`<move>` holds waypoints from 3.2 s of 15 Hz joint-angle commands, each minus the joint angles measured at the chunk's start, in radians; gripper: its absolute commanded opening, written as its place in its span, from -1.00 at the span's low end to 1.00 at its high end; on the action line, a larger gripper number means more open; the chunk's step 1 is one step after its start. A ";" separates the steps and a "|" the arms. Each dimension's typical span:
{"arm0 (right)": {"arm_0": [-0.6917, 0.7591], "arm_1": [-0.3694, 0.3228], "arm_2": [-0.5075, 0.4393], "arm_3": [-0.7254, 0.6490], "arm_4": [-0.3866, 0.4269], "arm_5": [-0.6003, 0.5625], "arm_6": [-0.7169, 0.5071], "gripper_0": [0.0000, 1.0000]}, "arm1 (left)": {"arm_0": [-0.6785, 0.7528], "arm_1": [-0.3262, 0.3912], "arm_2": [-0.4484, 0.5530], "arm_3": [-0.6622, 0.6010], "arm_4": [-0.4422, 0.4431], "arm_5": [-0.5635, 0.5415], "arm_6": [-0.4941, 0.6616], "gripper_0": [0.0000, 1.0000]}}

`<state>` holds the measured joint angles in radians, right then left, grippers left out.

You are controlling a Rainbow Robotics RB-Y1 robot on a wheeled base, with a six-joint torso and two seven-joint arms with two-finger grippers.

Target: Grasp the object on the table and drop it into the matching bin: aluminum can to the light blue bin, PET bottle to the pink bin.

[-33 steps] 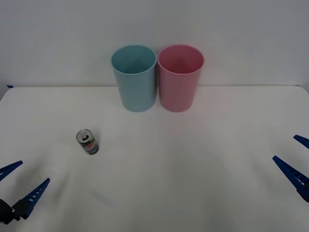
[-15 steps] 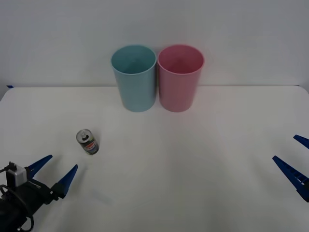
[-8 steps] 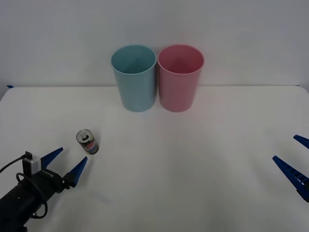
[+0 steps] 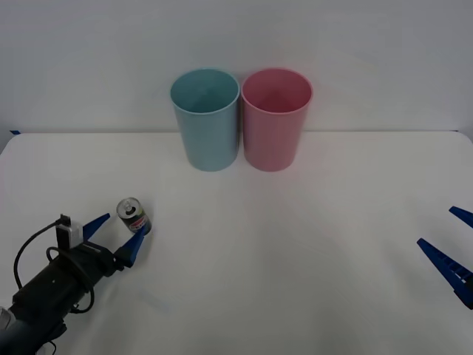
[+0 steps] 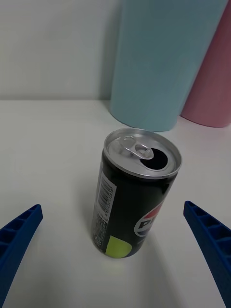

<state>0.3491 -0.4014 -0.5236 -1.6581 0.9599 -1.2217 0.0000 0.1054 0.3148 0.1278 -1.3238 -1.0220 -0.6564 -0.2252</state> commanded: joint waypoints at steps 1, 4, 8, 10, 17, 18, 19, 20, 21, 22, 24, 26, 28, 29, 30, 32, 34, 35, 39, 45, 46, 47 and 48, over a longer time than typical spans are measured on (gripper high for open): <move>0.000 0.000 0.000 0.000 0.000 0.000 0.000 1.00 | -0.046 -0.002 -0.007 0.043 0.000 0.001 0.000 1.00; 0.000 0.000 0.000 0.000 0.000 0.000 0.000 1.00 | -0.098 0.000 -0.016 0.100 0.002 0.000 -0.002 1.00; 0.000 0.000 0.000 0.000 0.000 0.000 0.000 1.00 | -0.112 -0.006 -0.030 0.103 0.003 0.017 -0.002 1.00; 0.000 0.000 0.000 0.000 0.000 0.000 0.000 1.00 | -0.113 -0.008 -0.030 0.103 0.002 0.017 -0.002 1.00; 0.000 0.000 0.000 0.000 0.000 0.000 0.000 1.00 | -0.113 -0.008 -0.036 0.103 0.002 0.017 -0.022 -1.00; 0.000 0.000 0.000 0.000 0.000 0.000 0.000 1.00 | -0.113 -0.008 -0.036 0.103 0.003 0.015 -0.023 -1.00; 0.000 0.000 0.000 0.000 0.000 0.000 0.000 1.00 | -0.113 -0.008 -0.037 0.103 0.003 0.012 -0.025 -1.00; 0.000 0.000 0.000 0.000 0.000 0.000 0.000 1.00 | -0.113 -0.008 -0.037 0.103 0.005 0.011 -0.023 -1.00; 0.000 0.000 0.000 0.000 0.000 0.000 0.000 1.00 | -0.113 -0.008 -0.036 0.103 0.005 0.008 -0.023 -1.00; 0.000 0.000 0.000 0.000 0.000 0.000 0.000 1.00 | -0.113 -0.008 -0.036 0.103 0.006 0.006 -0.022 -1.00; 0.000 0.000 0.000 0.000 0.000 0.000 0.000 1.00 | -0.112 -0.006 -0.034 0.103 0.008 0.003 -0.023 -1.00; 0.000 0.000 0.000 0.000 0.000 0.000 0.000 1.00 | -0.112 -0.006 -0.033 0.081 0.008 0.001 -0.020 -1.00; 0.000 0.000 0.000 0.000 0.000 0.000 0.000 1.00 | -0.113 -0.002 -0.033 0.044 0.003 0.001 -0.014 -1.00; 0.000 0.000 0.000 0.000 0.000 0.000 0.000 1.00 | -0.113 0.003 -0.031 0.024 -0.003 0.001 -0.011 -1.00; 0.000 0.000 0.000 0.000 0.000 0.000 0.000 1.00 | -0.113 0.012 -0.033 0.005 -0.001 0.000 -0.006 -1.00; 0.000 0.000 0.000 0.000 0.000 0.000 0.000 1.00 | -0.112 0.036 -0.033 -0.035 0.005 -0.006 0.009 -1.00; 0.000 0.000 0.000 0.000 0.000 0.000 0.000 1.00 | -0.112 0.070 -0.014 -0.055 0.019 -0.017 0.024 -1.00; 0.000 0.000 0.000 0.000 0.000 0.000 0.000 1.00 | -0.112 0.079 0.000 -0.066 0.022 -0.028 0.036 -1.00; 0.000 0.000 0.000 0.000 0.000 0.000 0.000 1.00 | -0.112 0.124 0.027 -0.161 0.022 -0.035 0.191 -1.00; 0.000 0.000 0.000 0.000 0.000 0.000 0.000 1.00 | -0.145 0.139 0.073 -0.311 -0.075 -0.048 0.451 -1.00; 0.000 0.000 0.000 0.000 0.000 0.000 0.000 1.00 | -0.171 0.138 0.079 -0.322 -0.099 -0.052 0.501 -1.00; 0.000 0.000 0.000 0.000 0.000 0.000 0.000 1.00 | -0.197 0.138 0.084 -0.324 -0.116 -0.057 0.541 -1.00; 0.000 0.000 0.000 0.000 0.000 0.000 0.000 1.00 | -0.220 0.139 0.087 -0.324 -0.132 -0.062 0.570 -1.00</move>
<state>0.3491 -0.4014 -0.5236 -1.6581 0.9599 -1.2217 0.0000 -0.0985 0.4531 0.2124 -1.6472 -1.1420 -0.7145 0.3236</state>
